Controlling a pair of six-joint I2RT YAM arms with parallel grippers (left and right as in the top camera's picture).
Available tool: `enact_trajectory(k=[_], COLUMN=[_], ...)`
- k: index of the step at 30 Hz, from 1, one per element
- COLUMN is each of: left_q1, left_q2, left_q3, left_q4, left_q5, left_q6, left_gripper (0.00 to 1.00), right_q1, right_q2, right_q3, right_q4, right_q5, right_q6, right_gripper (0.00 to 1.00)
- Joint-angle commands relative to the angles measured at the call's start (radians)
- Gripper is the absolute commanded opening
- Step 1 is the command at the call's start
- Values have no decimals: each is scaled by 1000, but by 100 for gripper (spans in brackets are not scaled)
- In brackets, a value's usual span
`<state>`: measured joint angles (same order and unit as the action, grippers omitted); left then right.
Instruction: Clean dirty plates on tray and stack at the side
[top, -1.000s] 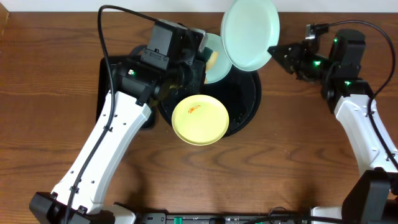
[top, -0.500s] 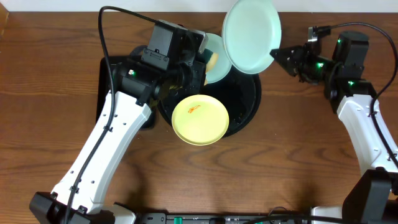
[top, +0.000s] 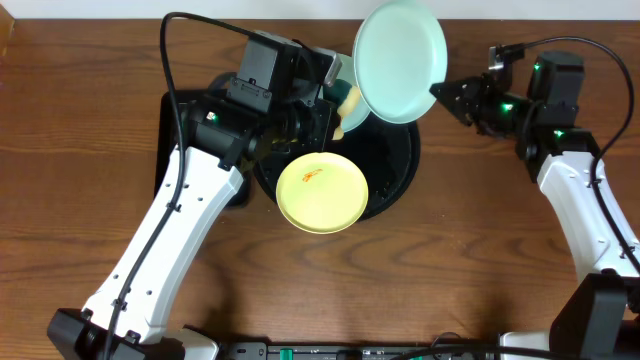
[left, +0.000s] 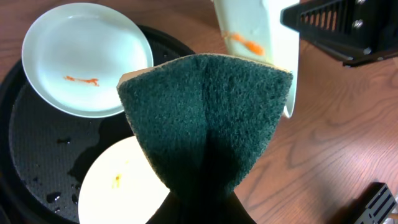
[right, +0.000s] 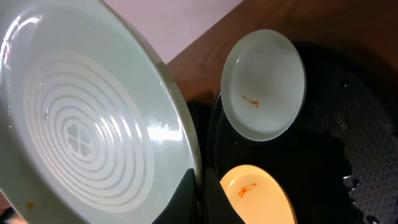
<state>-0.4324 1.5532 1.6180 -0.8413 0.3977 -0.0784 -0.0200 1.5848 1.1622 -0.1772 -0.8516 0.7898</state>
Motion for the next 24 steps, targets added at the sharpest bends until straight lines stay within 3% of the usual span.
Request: enact_trajectory(k=[1,24], left_q1=[3,4], left_q2=[-6,-6], left_q3=[6,6], left_q4=[13,107], left_q5=[21,-122], left_q6=[-3,-6], left_gripper=[7,8], right_q1=[29,31], right_q2=[-3,-3], right_q3=[18,18], right_q4=[-6,-6], right_q5=[-14,-149], right_q6=[-43,-74], right_gripper=[1,1])
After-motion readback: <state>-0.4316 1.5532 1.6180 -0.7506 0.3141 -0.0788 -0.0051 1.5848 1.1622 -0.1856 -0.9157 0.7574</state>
